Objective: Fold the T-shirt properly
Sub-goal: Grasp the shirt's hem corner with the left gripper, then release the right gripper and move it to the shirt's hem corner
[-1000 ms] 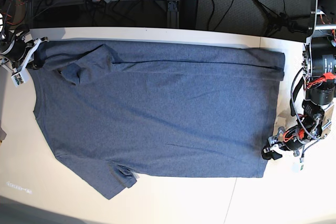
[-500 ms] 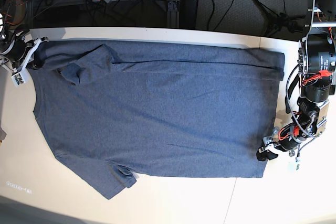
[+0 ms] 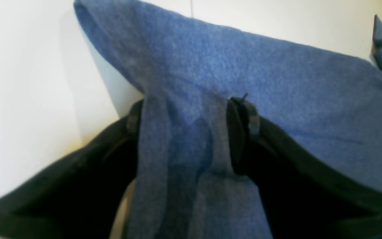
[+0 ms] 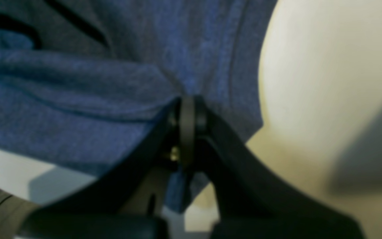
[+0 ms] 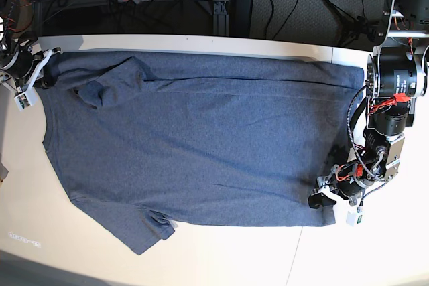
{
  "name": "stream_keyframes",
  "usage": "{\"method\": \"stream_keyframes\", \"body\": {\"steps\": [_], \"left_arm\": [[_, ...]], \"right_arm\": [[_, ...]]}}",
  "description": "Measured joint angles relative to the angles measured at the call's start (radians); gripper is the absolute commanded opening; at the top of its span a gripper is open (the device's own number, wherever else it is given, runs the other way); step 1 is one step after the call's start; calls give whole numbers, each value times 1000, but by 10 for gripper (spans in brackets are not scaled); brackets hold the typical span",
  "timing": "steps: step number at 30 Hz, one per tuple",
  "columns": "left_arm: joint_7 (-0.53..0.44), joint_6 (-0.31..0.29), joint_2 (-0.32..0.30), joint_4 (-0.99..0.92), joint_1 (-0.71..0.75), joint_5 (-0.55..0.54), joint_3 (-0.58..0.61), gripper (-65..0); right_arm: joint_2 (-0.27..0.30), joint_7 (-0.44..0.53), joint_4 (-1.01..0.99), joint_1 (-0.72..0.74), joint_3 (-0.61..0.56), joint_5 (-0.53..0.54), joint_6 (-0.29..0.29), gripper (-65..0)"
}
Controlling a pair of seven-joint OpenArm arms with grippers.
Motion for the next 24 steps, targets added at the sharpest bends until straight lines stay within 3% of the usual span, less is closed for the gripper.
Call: {"method": "stream_keyframes", "body": {"steps": [4,5,13,17,24], "left_arm": [[-51,0,-3,-1,6,68,0,-620],[-69,0,-3,-3,9,78,0,-650],[-83,0,-2,-3,8,114,0,-650],[-86,0,-2,-3,9,118,0,-650],[-94,0,-2,-2,8,152,0,-650]], "right_arm": [[0,0,0,0,0,0,0,-650],[0,0,0,0,0,0,0,-650],[0,7,0,5,0,1,0,-650],[-8,-9,-4,48,5,74,0,-650],[-8,-46,-4,151,159,174,0,-650]]}}
